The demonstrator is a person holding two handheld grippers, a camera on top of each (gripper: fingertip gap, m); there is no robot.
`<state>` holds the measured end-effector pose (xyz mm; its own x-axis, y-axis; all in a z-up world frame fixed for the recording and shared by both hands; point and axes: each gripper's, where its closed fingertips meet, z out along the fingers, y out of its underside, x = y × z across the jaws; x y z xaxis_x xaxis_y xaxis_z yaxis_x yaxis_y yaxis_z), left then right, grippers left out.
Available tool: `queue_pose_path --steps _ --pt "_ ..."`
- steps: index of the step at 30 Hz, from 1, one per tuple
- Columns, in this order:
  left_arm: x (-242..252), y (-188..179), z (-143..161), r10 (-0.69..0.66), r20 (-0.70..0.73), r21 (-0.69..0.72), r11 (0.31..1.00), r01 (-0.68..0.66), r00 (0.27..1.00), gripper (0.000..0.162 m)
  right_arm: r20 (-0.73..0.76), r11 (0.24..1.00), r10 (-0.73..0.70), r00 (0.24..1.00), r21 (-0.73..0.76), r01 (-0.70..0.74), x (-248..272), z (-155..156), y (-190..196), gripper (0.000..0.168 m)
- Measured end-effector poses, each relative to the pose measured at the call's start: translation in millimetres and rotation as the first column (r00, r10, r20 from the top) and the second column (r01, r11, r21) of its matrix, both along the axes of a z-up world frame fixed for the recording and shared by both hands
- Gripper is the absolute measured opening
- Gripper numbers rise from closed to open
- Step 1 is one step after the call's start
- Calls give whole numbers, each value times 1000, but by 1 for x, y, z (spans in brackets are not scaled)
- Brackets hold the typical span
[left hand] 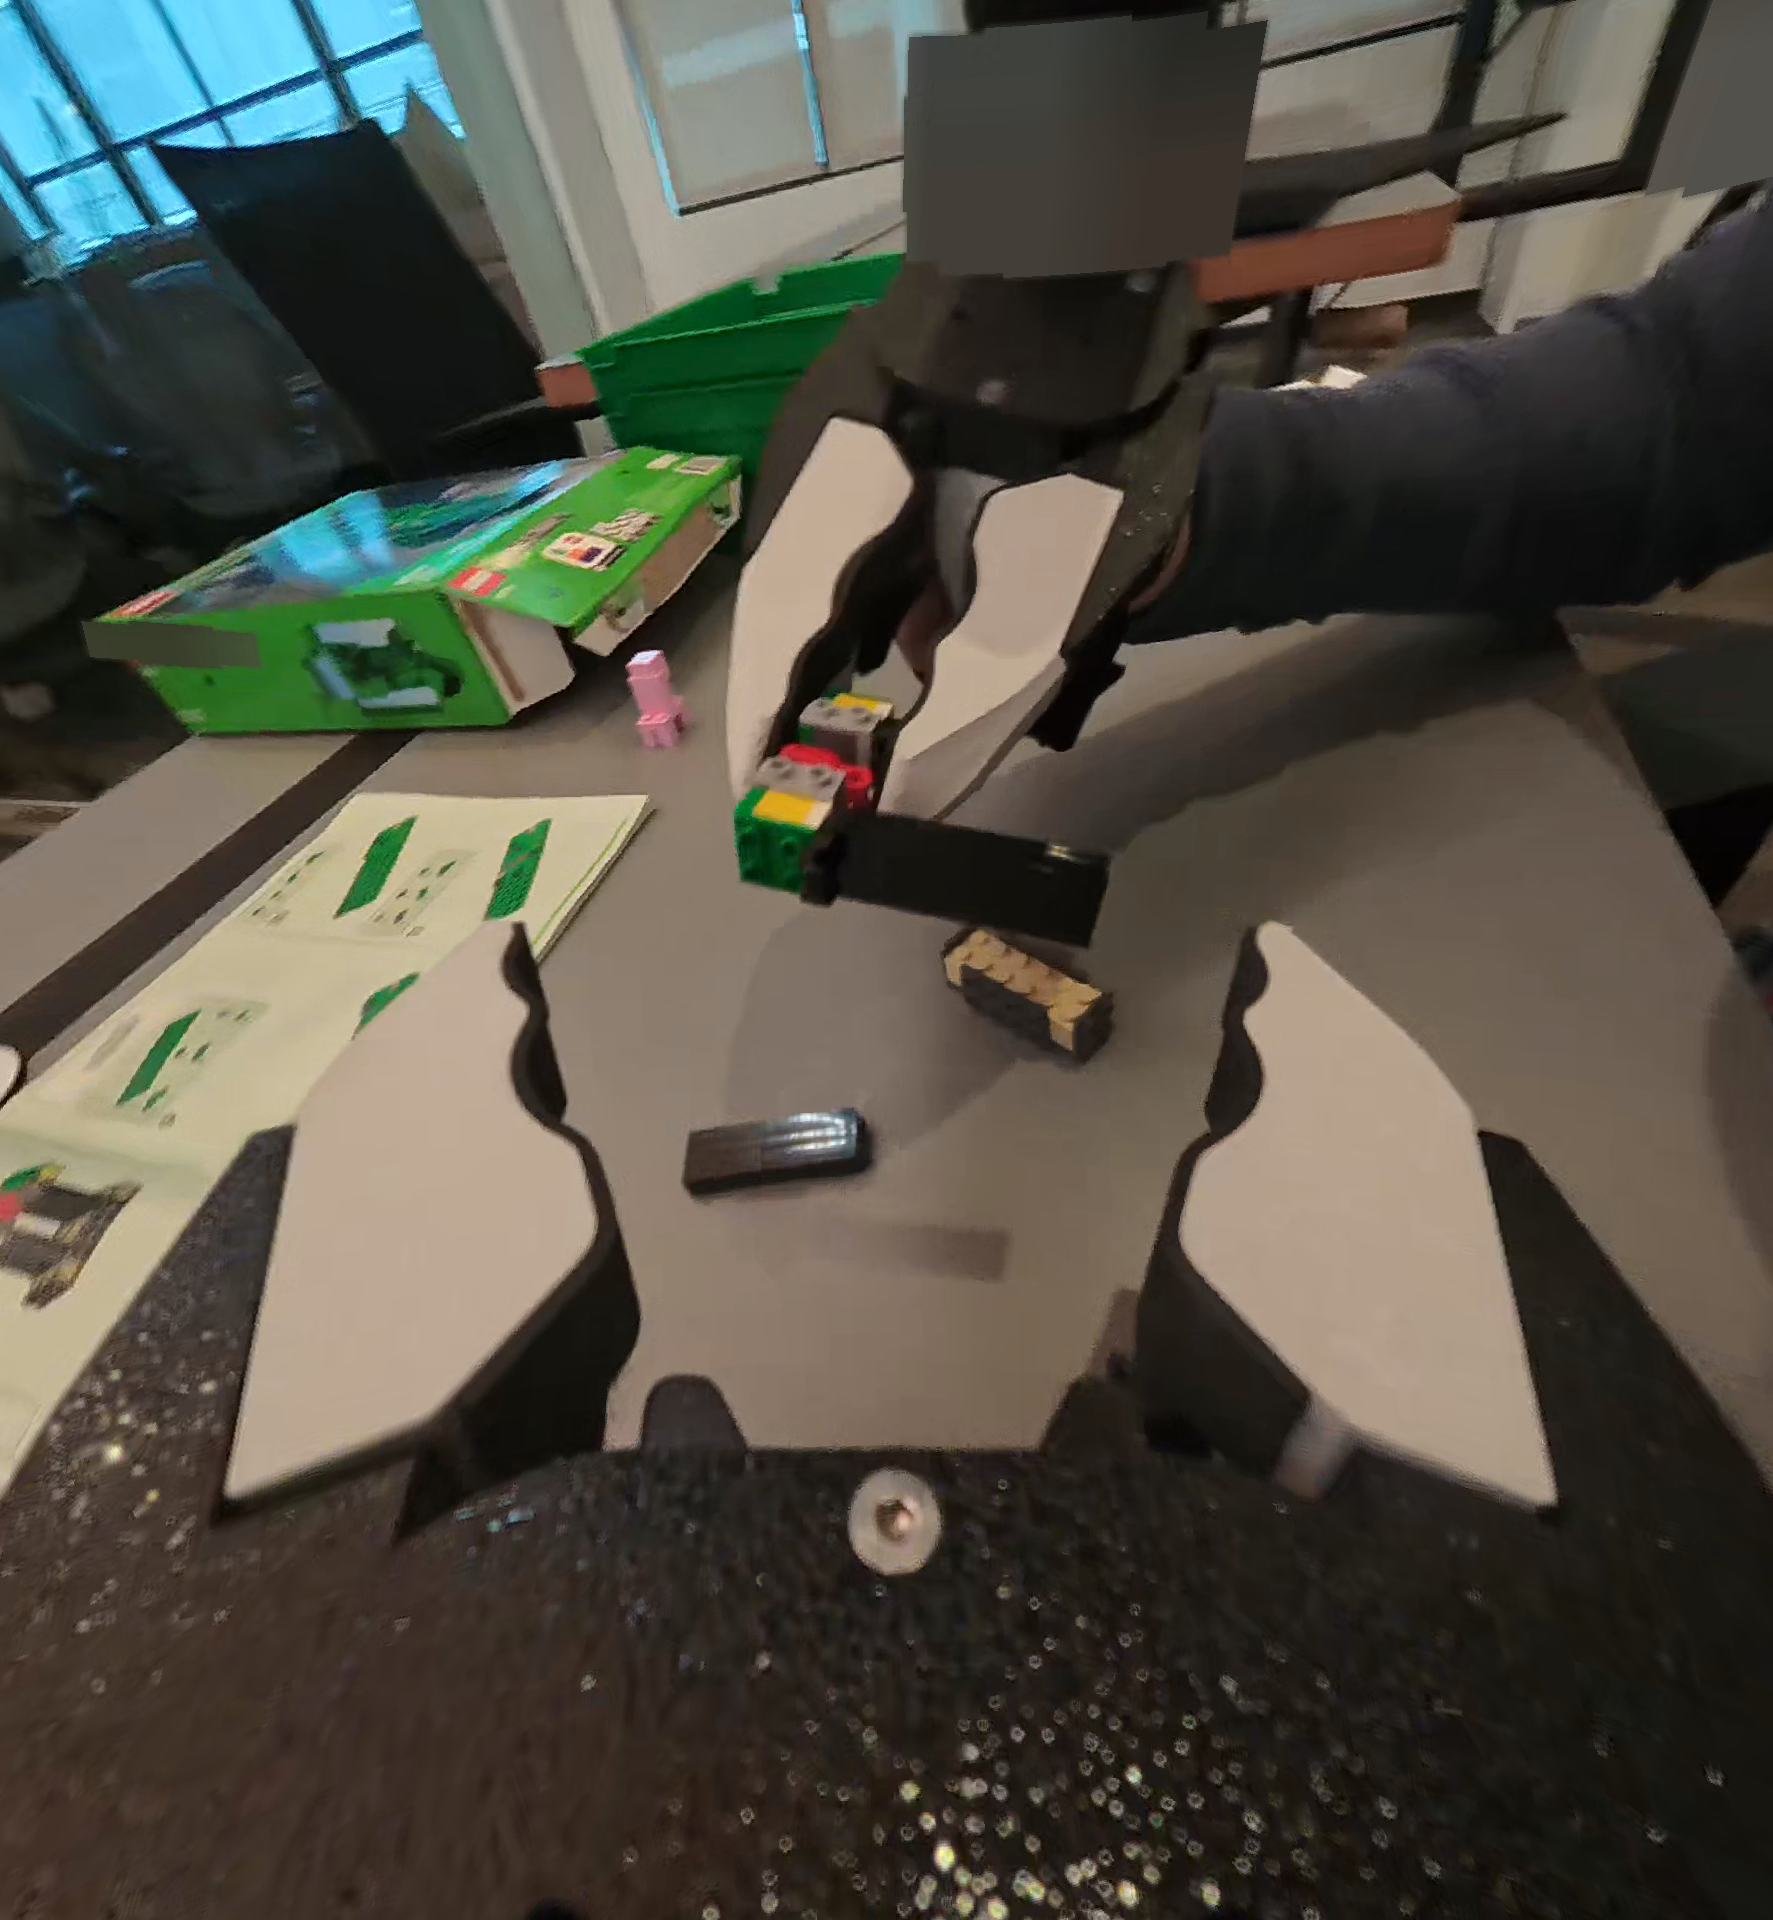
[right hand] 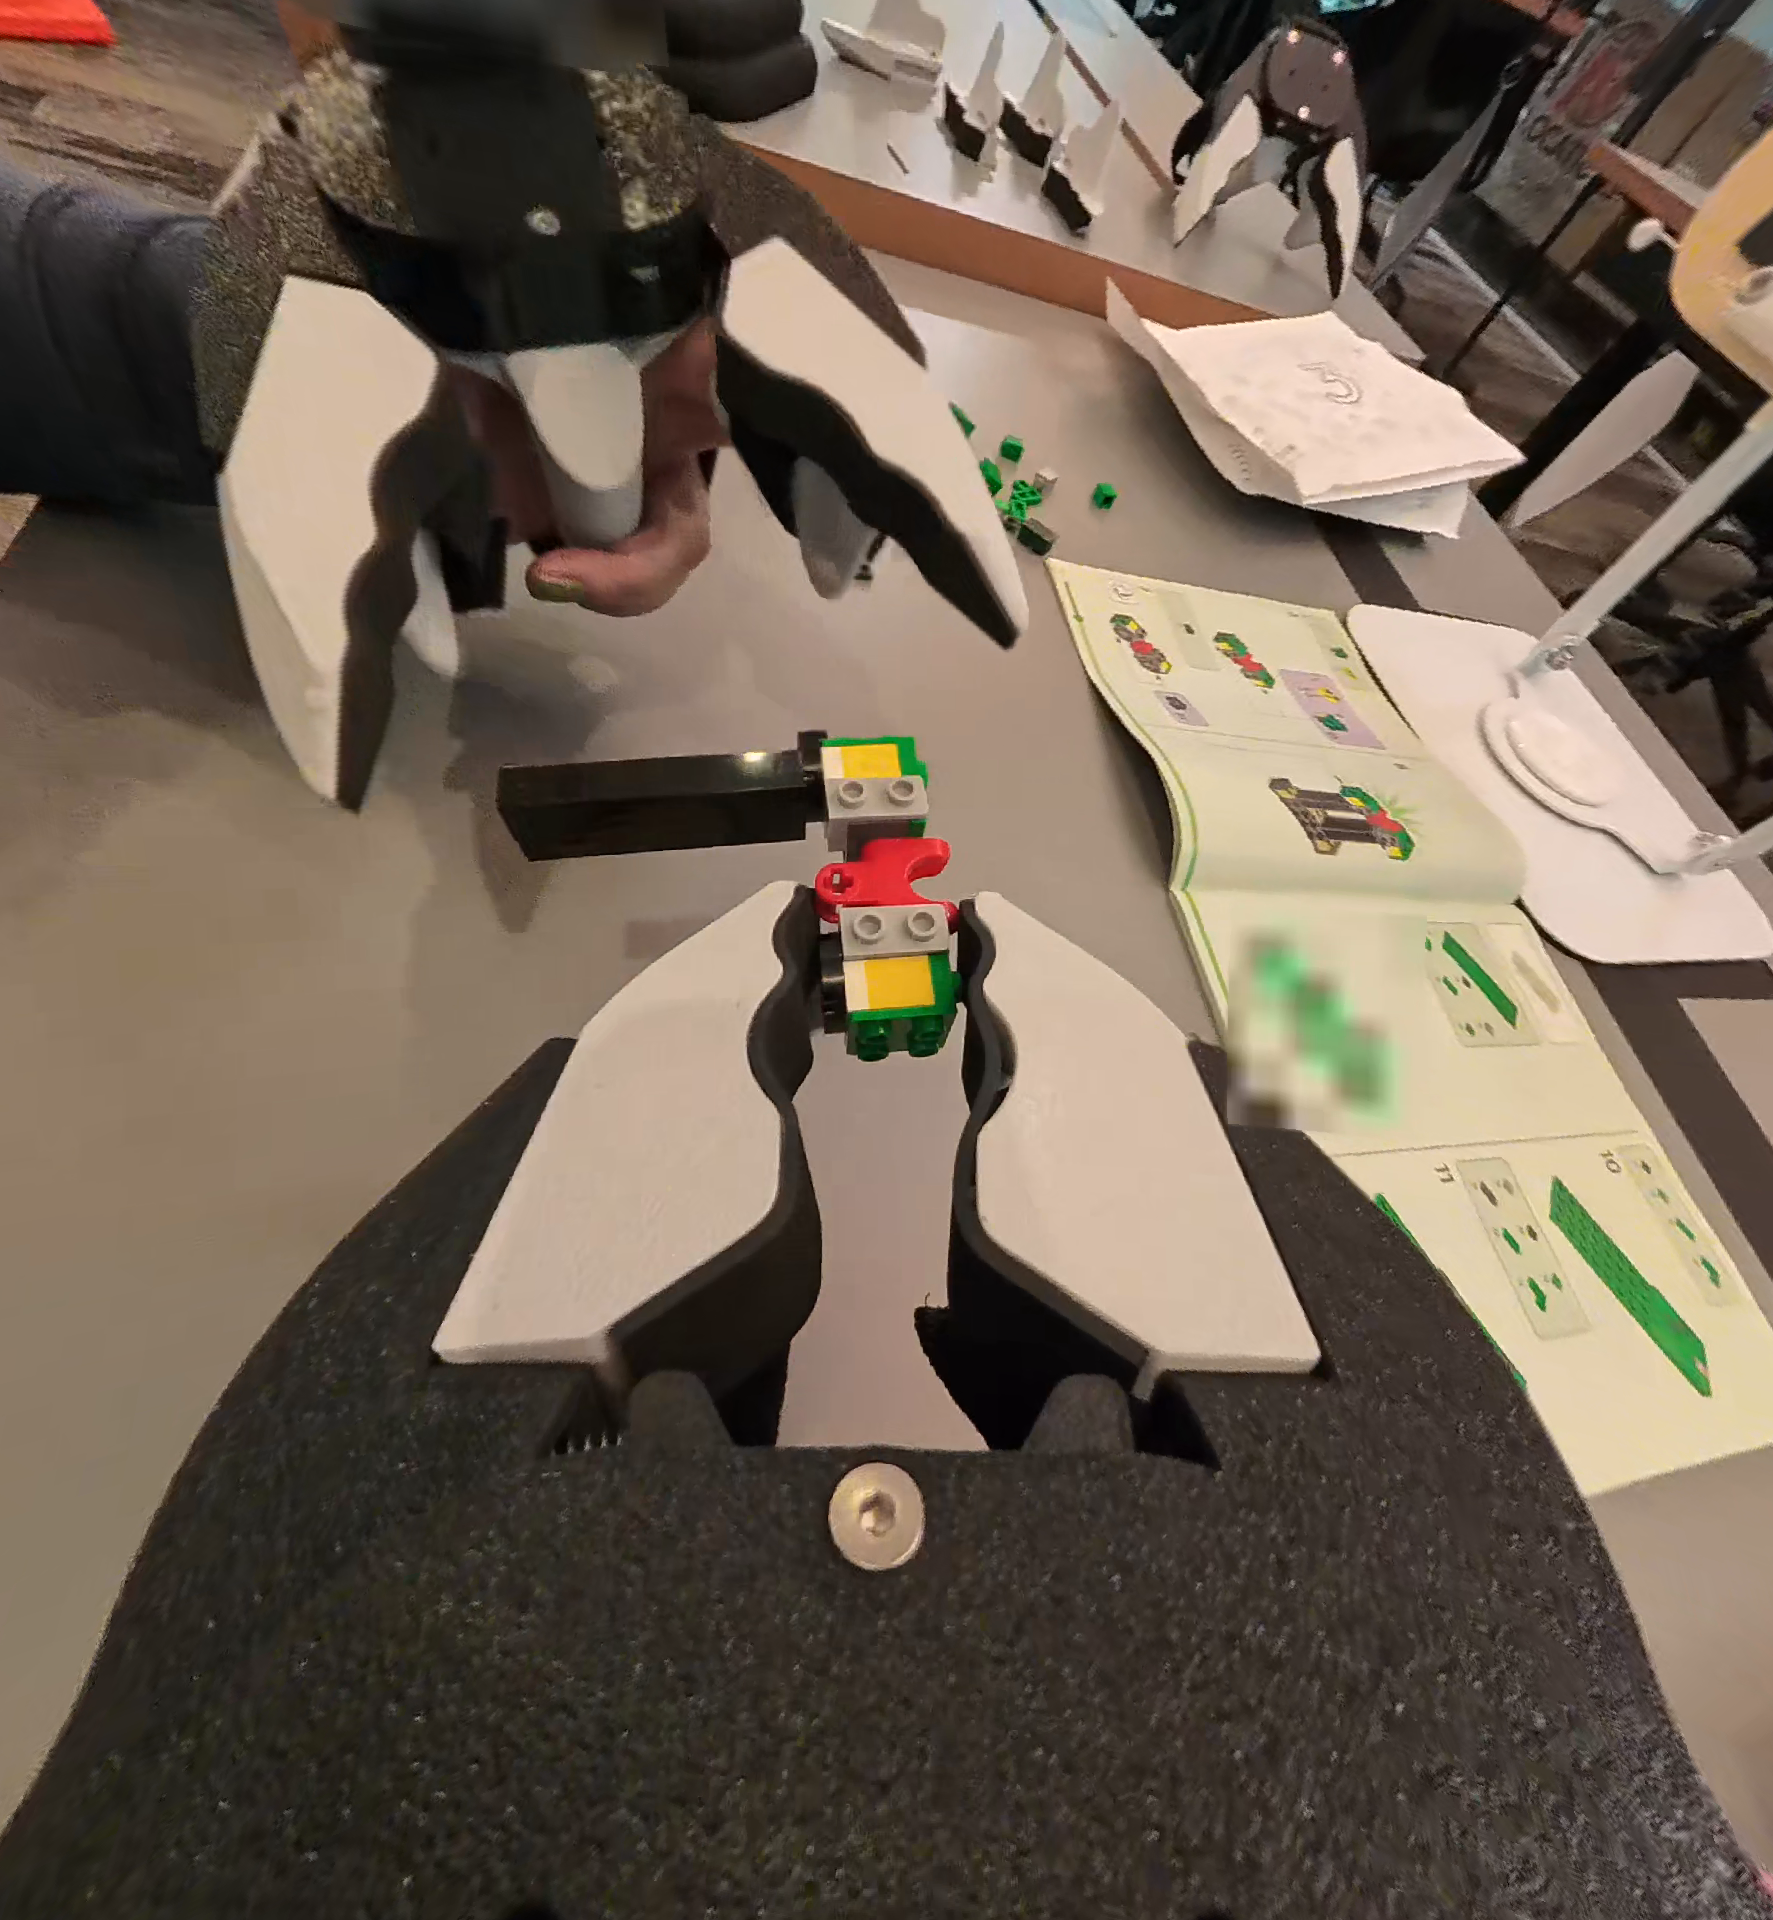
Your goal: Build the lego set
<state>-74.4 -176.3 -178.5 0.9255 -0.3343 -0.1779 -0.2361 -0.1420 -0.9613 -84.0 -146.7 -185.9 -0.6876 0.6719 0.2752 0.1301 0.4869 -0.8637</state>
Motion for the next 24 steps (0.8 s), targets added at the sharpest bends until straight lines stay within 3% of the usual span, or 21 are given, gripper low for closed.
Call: queue_pose_path --steps 5,14,18,24 --pt "15 4 1 -93 -27 9 996 93 995 107 7 999 40 999 10 -40 4 2 -11 25" --pt "28 1 -1 -146 -110 22 989 150 983 80 1 995 84 996 59 -84 8 1 -21 25" --pt "29 0 -2 -146 -125 23 988 150 981 79 -8 994 88 996 68 -87 8 2 -22 25" --pt "24 1 -5 -118 -150 14 993 121 982 92 -9 994 92 996 64 -91 8 2 -23 25"
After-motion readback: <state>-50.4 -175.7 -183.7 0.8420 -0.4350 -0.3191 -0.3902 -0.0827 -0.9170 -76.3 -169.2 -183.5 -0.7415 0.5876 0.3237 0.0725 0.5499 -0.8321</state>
